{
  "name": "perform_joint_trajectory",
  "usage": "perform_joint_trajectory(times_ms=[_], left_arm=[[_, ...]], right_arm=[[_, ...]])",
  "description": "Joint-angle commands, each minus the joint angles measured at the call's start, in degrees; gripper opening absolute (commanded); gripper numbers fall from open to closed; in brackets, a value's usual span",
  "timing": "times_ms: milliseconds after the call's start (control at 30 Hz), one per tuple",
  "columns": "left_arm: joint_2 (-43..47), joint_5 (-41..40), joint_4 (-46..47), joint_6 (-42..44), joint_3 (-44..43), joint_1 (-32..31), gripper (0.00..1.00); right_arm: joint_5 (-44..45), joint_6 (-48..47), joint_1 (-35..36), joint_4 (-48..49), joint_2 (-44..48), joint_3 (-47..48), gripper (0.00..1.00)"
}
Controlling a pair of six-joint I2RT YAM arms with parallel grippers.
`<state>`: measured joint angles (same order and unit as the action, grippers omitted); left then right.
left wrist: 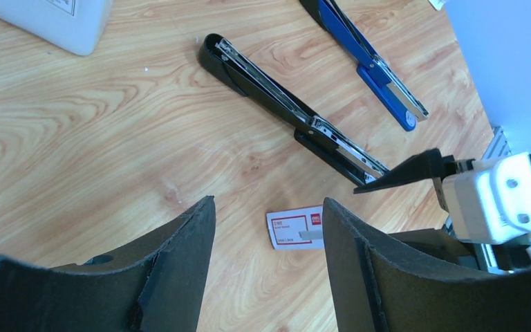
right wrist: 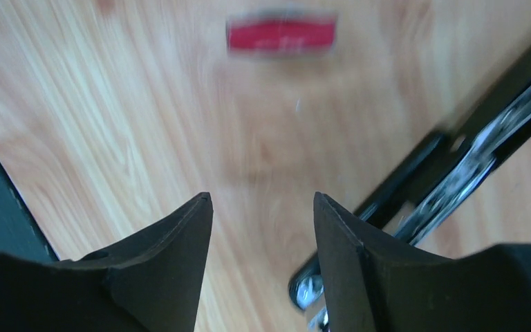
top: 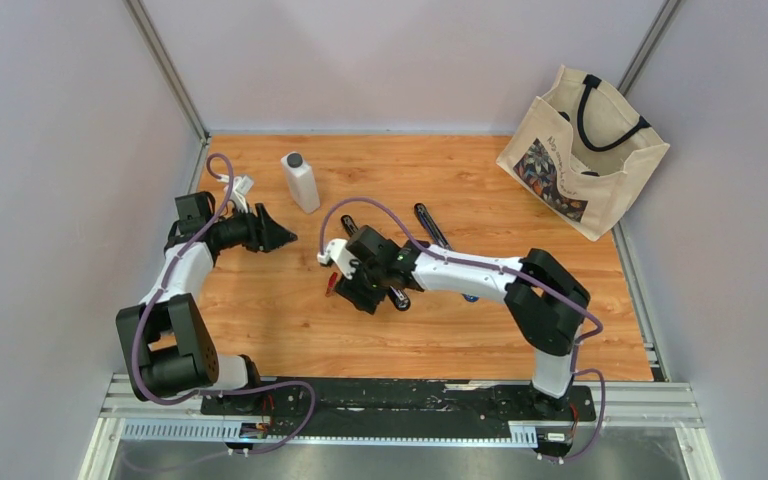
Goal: Load the staples into the stapler
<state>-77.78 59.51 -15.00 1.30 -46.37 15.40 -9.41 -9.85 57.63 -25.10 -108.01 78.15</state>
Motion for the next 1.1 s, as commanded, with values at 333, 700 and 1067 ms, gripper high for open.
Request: perform_joint_trajectory(times_ms=[333, 700, 1067], left_arm=[[2.1, 1.2, 0.2, 1.2, -0.2, 0.0, 0.66], [-2.5, 1.5, 0.8, 0.1, -0.1, -2.4, 0.66], [-8.5, 5.0, 9.3, -7.6, 2.4, -4.7, 0.68]], right_arm=[[3.0, -5.3, -0.5, 2.3, 8.8, -1.8, 0.65], [3.3, -5.6, -0.5, 8.8, -1.6, -1.3, 0.67], [3.1, -4.4, -0.1, 9.2, -5.6, 0.8, 0.65]])
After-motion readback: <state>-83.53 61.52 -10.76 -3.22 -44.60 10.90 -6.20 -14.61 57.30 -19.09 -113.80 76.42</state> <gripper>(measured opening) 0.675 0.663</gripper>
